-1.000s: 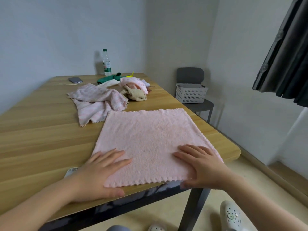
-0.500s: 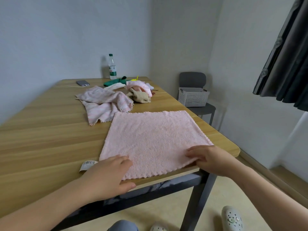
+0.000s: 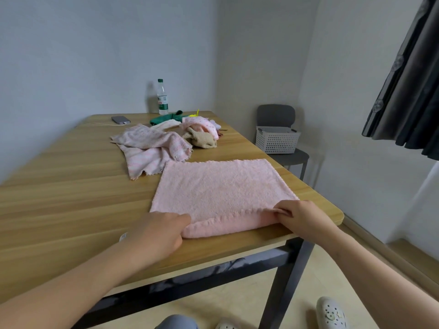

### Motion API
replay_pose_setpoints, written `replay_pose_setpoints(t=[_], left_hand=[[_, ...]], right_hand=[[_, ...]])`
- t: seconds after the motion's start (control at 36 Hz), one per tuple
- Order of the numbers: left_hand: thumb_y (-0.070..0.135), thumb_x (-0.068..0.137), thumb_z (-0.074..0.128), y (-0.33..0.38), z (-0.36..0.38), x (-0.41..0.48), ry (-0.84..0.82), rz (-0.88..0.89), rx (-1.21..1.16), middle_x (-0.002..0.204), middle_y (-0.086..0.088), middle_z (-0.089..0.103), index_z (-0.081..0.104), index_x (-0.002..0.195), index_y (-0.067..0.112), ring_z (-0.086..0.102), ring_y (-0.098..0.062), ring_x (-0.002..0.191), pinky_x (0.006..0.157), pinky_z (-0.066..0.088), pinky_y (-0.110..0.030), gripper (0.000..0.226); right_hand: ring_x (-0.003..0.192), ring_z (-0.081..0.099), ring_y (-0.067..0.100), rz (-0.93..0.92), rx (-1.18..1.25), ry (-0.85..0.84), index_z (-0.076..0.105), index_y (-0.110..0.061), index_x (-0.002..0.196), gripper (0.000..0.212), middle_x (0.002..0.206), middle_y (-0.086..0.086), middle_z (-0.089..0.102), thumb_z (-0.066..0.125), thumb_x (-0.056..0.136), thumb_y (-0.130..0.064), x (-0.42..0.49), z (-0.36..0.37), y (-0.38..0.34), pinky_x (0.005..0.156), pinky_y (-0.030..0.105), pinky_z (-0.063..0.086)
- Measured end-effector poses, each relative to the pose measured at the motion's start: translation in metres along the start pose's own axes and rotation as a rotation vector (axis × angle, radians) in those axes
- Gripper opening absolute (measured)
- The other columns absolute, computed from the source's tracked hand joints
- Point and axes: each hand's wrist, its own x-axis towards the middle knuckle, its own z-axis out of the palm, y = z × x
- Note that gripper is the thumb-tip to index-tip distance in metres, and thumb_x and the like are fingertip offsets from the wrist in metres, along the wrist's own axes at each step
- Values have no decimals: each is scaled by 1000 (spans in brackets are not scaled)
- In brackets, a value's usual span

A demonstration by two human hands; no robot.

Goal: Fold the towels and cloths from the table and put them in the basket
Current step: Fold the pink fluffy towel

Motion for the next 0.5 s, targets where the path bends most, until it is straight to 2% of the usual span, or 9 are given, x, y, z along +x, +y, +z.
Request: replay_pose_setpoints(t=[0.08,0.14,0.17,0.25,0.31,0.36,0.44,0.5], left_hand=[[17,95,31,-7,-4,12,102,-99,-66,100,-2,60,38,107,18,49,-23,76,53,31,-30,15],[17,96,30,-11,-8,24,175,-117,-90,103,-4,61,36,111,17,56,-28,83,62,38,-32,17],[16,96,31,-13,-9,29,208,-124,-101,104,-4,60,36,112,17,57,-28,85,62,38,-32,17],[13,96,34,-20,-14,47,279,-123,-99,102,-1,59,38,114,20,49,-23,77,58,31,-30,19],[18,98,35,-29,-17,57,258,-104,-149,106,1,61,43,117,22,51,-21,81,62,37,-30,21],[21,96,38,-40,-19,64,171,-76,-207,100,5,61,47,116,23,54,-18,86,68,41,-30,22],[21,92,42,-52,-21,75,99,-69,-214,79,11,53,52,109,25,52,-11,73,61,37,-28,20],[24,94,40,-57,-21,85,138,-123,-225,80,10,55,54,106,25,51,-10,73,60,38,-28,19]], right_hand=[[77,59,16,54,-4,55,62,-23,91,30,83,-2,63,36,98,-37,4,1,2,67,32,49],[75,57,17,89,-1,111,57,-26,87,30,79,-4,59,33,99,-41,6,1,2,63,31,47],[76,57,17,104,0,143,56,-27,90,29,81,-4,60,32,99,-40,8,0,1,63,31,46],[79,57,18,149,-26,200,59,-22,99,26,89,-2,63,34,99,-30,12,-1,4,63,30,47],[81,58,17,188,-47,211,62,-23,102,26,92,-3,64,36,98,-24,15,-1,9,69,32,51],[81,56,15,232,-50,213,62,-26,104,26,90,-6,62,37,97,-22,19,0,16,72,32,53],[80,54,15,272,-35,214,62,-25,104,25,88,-6,59,38,97,-19,27,0,21,73,32,52],[82,55,19,303,12,231,62,-23,102,27,90,-3,61,38,95,-17,34,0,20,73,33,51]])
